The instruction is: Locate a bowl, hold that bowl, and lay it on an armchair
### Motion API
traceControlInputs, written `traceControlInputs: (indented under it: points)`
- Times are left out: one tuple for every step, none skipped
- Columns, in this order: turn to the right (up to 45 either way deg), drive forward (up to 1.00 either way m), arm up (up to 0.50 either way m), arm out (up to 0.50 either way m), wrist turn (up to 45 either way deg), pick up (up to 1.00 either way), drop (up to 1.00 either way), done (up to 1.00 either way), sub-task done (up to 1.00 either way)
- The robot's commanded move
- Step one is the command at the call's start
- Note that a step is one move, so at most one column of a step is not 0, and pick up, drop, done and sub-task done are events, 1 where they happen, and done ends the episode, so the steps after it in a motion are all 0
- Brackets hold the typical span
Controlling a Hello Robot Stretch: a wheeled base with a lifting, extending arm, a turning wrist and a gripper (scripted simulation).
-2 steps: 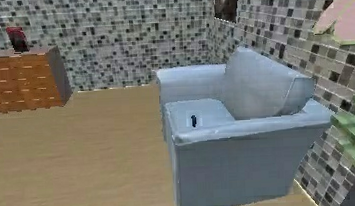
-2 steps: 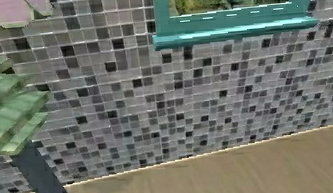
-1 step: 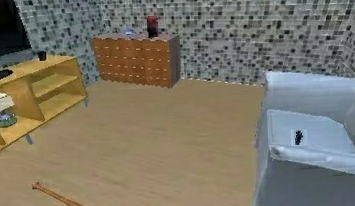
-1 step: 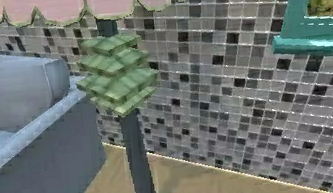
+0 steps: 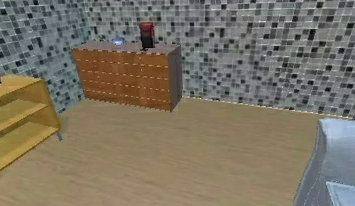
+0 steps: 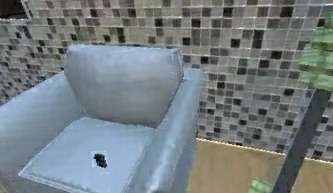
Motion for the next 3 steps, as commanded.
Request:
traceControlInputs:
  points:
    - [-18.0, 0.0, 0.0, 0.0, 0.0, 0.0, 0.0, 0.0, 0.0]
    - [0.0, 1.0, 0.0, 0.0, 0.0, 0.0, 0.0, 0.0, 0.0]
    - [0.0, 1.0, 0.0, 0.0, 0.0, 0.0, 0.0, 0.0, 0.0]
